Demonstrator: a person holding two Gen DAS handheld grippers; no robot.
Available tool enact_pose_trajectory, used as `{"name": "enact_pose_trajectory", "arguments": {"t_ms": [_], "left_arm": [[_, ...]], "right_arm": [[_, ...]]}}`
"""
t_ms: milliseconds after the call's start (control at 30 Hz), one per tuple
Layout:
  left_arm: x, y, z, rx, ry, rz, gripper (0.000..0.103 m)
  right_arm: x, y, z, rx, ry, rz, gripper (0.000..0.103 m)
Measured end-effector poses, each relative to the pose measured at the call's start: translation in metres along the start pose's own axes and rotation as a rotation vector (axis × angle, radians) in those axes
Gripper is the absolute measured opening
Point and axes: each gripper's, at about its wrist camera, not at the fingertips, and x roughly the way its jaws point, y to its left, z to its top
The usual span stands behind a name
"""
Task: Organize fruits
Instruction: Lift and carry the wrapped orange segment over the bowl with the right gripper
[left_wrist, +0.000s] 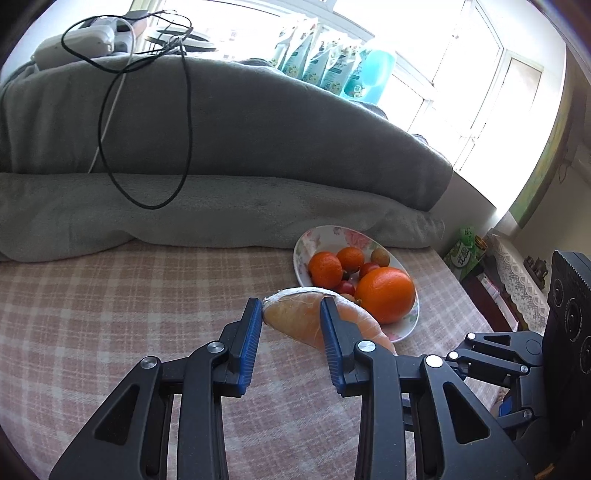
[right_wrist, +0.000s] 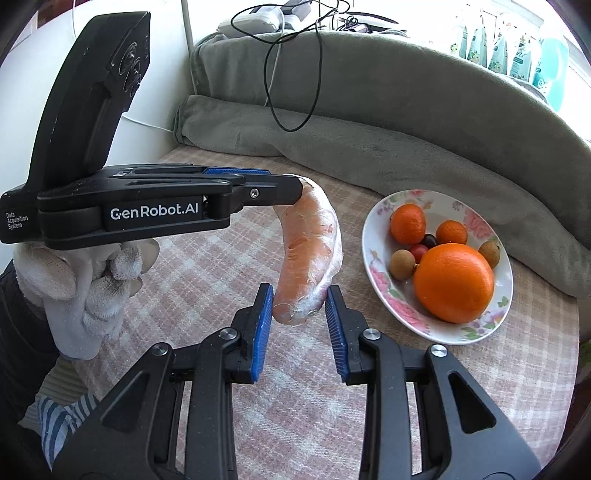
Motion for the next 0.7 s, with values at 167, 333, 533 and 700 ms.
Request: {"name": "enact_pose_trajectory", "arguments": {"t_ms": [167, 333, 533, 700], "left_arm": [[0.012, -0.013, 0.012, 0.018, -0.002, -0.020, 0.031], [0.024, -0.026, 0.024, 0.041, -0.006, -0.032, 0.031], [0.039, -0.039, 0.037, 0.066, -0.003, -0.042, 0.031], [0.052, -0.047, 0.045, 0.081, 0.004, -0.048, 0.031]], "right_arm": [[-0.004, -0.020, 0.004, 0.007, -0.012, -0.015, 0.030], [-0.007, -0.042, 0.008, 0.016, -0.020, -0.034, 0.030], [-0.008, -0.063, 0.011, 0.030, -0.026, -0.048, 0.030], [-0.006, -0.081, 0.013, 0.046, -0.027, -0.053, 0.030]]}}
